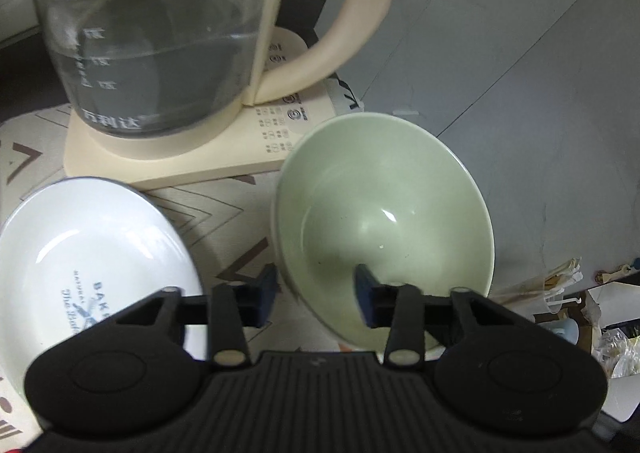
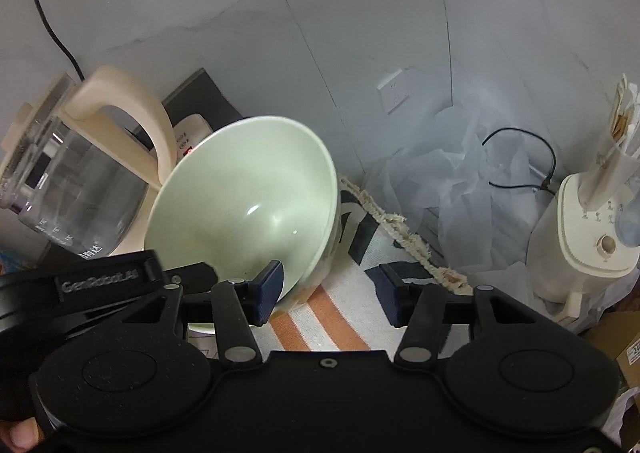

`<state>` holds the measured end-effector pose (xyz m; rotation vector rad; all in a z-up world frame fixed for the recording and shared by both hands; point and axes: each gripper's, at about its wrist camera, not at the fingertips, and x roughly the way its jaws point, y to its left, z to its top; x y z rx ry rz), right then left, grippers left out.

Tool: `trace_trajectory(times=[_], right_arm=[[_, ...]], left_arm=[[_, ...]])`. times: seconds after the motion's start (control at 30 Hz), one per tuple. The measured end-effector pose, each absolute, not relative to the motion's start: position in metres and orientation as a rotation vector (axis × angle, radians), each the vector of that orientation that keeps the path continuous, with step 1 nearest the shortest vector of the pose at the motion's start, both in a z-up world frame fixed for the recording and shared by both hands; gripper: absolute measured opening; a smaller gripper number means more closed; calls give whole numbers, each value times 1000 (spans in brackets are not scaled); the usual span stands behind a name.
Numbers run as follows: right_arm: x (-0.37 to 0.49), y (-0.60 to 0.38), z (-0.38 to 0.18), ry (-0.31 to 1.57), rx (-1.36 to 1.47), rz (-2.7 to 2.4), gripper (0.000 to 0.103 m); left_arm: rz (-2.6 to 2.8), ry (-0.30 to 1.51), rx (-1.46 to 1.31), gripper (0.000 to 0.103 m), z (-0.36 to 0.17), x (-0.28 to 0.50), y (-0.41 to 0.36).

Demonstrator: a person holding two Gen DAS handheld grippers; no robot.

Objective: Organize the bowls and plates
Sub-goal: 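Grasp the small pale green bowl rim with both grippers, then lift the small green bowl and carry it onto the bowl stack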

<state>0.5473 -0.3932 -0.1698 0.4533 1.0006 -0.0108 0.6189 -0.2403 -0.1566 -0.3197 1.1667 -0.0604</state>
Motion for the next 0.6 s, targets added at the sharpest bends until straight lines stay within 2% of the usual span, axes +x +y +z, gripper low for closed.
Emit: trace_trajectory(times=[0.03, 0.1, 0.6], right_arm=[[549, -392, -171, 1002, 454, -8, 41], [551, -387, -172, 996, 436, 8, 27], [517, -381, -143, 938, 420, 9, 26]], left_arm=[[-48, 1176, -321, 31, -158, 620, -241], [-26, 1200, -317, 16, -160, 621, -241], [-29, 1186, -342, 16, -126, 581, -234]])
